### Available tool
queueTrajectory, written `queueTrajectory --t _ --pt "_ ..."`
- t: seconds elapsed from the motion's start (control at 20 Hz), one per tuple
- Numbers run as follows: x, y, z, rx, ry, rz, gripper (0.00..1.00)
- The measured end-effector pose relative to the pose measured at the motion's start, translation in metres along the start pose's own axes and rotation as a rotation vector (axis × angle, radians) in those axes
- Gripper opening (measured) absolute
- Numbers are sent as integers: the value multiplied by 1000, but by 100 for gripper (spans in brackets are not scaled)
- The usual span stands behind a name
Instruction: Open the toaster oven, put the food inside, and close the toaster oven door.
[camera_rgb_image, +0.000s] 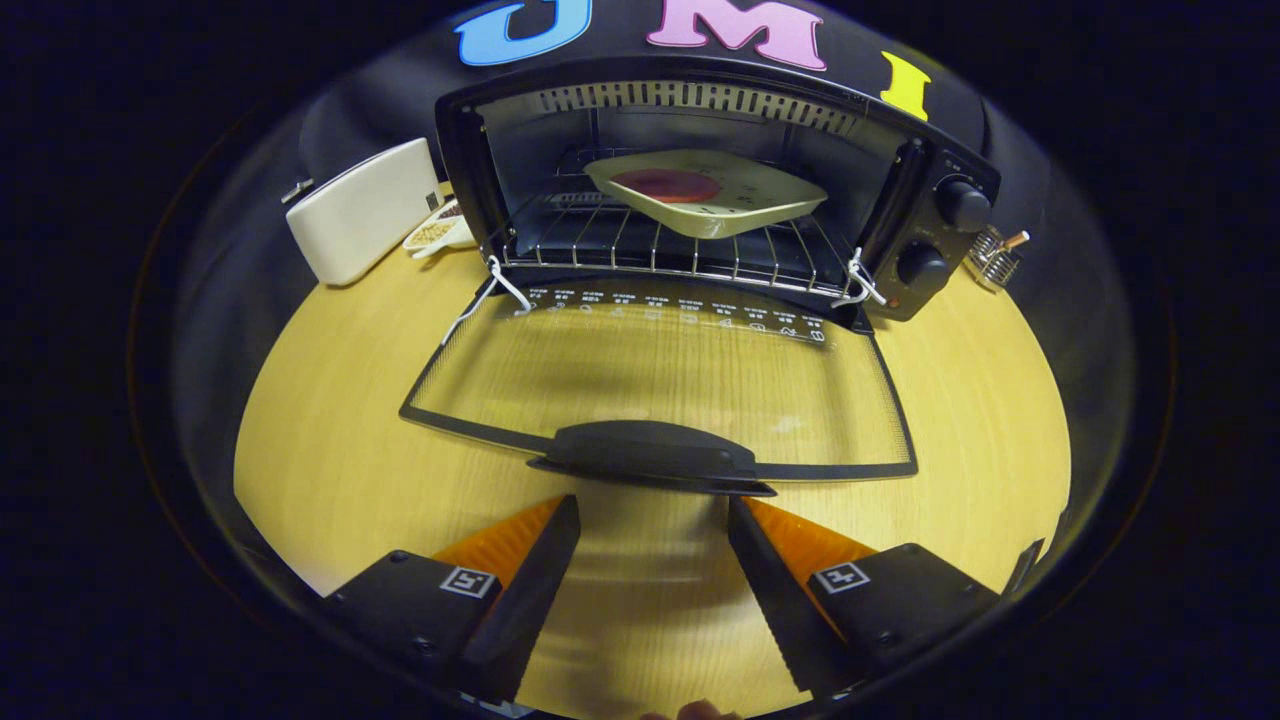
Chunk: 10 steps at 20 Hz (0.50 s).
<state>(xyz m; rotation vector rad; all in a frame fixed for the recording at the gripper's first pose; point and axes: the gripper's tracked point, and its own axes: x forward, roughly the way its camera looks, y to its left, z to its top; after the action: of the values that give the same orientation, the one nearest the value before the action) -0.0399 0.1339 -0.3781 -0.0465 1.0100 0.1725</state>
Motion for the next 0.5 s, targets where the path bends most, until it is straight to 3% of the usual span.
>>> queueTrajectory --t 0.5 --pt "-26 0 13 18 -88 1 99"
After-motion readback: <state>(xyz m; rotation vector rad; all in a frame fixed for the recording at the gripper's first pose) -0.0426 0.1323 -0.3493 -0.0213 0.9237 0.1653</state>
